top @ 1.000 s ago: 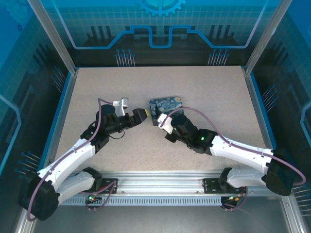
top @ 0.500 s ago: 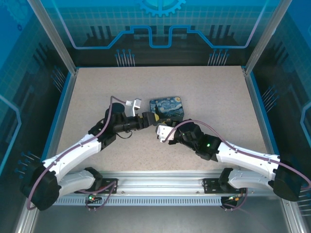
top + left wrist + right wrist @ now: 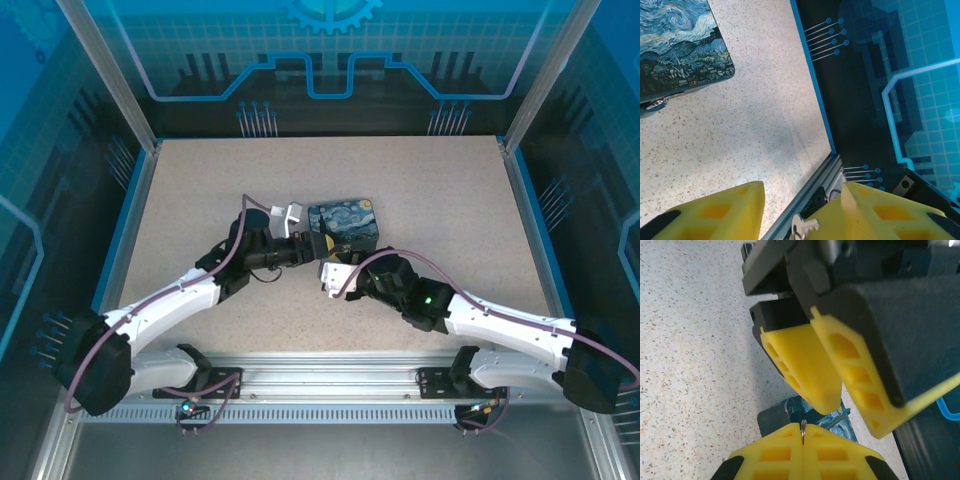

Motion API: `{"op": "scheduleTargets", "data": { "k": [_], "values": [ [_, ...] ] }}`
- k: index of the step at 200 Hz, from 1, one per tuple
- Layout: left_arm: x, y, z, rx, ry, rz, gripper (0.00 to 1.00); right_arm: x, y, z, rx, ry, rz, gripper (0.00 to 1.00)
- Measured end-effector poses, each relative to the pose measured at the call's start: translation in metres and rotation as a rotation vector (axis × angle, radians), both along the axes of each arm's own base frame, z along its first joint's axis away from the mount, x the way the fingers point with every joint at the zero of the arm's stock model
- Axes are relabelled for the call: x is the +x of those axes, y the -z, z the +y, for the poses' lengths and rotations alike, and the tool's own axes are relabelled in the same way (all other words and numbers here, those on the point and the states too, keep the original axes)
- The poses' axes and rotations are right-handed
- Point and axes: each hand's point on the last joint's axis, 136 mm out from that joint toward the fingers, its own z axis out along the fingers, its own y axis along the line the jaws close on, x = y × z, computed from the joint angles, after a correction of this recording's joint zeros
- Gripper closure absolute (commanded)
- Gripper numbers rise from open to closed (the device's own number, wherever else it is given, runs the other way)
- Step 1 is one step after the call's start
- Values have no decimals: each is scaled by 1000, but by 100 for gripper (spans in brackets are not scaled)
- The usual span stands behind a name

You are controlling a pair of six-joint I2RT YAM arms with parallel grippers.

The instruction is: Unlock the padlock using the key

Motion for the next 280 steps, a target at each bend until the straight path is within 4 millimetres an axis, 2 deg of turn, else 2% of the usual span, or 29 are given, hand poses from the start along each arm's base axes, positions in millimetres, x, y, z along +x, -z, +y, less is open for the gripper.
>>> {"op": "scheduleTargets", "data": {
  "k": [59,86,90,114,136,155,182,221,245,280],
  "values": [
    [1,0,-5,0,10,0,83,0,0,0,8,3,8,100],
    [2,-2,-8,-1,15,-9,100,0,0,0,16,8,16,100],
    [2,-2,-8,3,17,-18,100,0,0,0,19,9,17,100],
    [3,-1,-7,19,21,-30,100,-2,0,0,39,16,44,76],
    [4,-3,-6,45,24,-59,100,-10,3,-2,42,0,90,60],
    [7,-12,-5,64,26,-111,100,-20,0,-5,70,-22,139,50],
    [7,-27,-4,83,40,-200,100,-32,-12,-10,177,-49,256,50],
    [3,-40,0,117,62,-314,100,-7,-15,-26,421,29,577,54],
    [1,-48,2,123,63,-365,100,7,-20,-27,590,17,785,57],
    [-2,-63,6,109,53,-419,100,2,-30,-13,732,-90,994,57]
  ]
}}
